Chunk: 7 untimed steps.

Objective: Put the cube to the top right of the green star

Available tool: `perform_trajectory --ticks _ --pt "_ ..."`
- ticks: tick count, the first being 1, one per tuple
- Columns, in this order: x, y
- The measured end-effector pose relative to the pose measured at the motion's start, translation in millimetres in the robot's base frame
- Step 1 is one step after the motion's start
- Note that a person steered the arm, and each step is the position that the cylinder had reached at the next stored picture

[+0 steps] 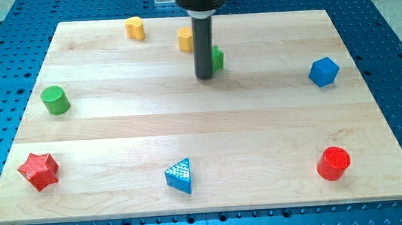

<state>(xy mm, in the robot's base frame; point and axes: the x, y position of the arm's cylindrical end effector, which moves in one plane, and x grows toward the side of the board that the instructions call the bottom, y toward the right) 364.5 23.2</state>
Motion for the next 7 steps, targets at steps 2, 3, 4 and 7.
perform_trajectory --ticks 2,3,4,7 --pt "6.7 12.9" --pt "17.7 12.3" --pt "31.2 62.4" --pt "39.6 210.6"
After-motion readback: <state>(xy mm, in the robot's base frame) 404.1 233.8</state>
